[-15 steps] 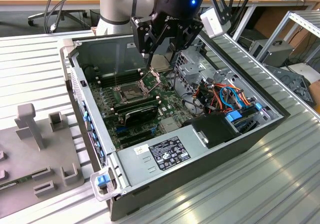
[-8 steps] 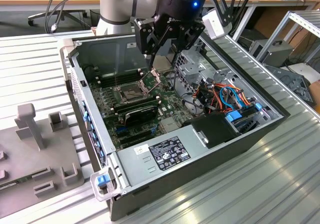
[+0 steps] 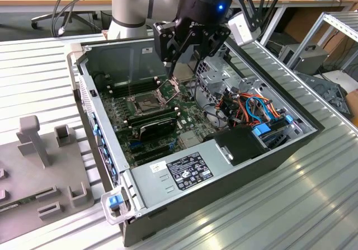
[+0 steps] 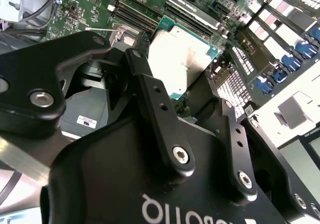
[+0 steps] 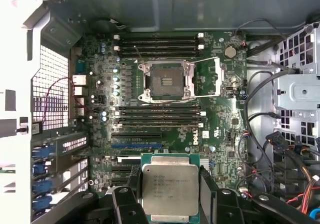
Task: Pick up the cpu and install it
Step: 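Pick up the cpu and move it towards the insertion slot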
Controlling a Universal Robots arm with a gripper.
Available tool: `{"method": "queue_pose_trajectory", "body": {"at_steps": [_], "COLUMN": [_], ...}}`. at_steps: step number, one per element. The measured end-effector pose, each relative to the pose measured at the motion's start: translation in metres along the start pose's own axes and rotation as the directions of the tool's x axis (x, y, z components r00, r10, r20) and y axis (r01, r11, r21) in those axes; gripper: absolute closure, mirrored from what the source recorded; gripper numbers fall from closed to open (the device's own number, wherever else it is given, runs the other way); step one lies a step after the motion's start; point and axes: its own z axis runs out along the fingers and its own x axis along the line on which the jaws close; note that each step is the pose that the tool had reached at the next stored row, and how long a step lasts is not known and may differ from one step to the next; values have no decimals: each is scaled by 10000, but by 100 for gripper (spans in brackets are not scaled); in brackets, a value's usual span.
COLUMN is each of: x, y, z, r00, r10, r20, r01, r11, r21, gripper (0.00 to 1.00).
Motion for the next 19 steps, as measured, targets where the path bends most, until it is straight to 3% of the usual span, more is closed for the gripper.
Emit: {"method": "queue_pose_trajectory", "body": {"at_steps": [4, 5, 19], "x": [-32, -50, -80], "y": [35, 74, 310], "z": [52, 71, 97], "r00": [10000, 10000, 10000], "r10": [-22, -40, -82], "r20": [-1, -1, -4], "r01": [22, 40, 82], "r11": [10000, 10000, 10000], "r21": [1, 0, 3], "gripper": [45, 45, 45]}}
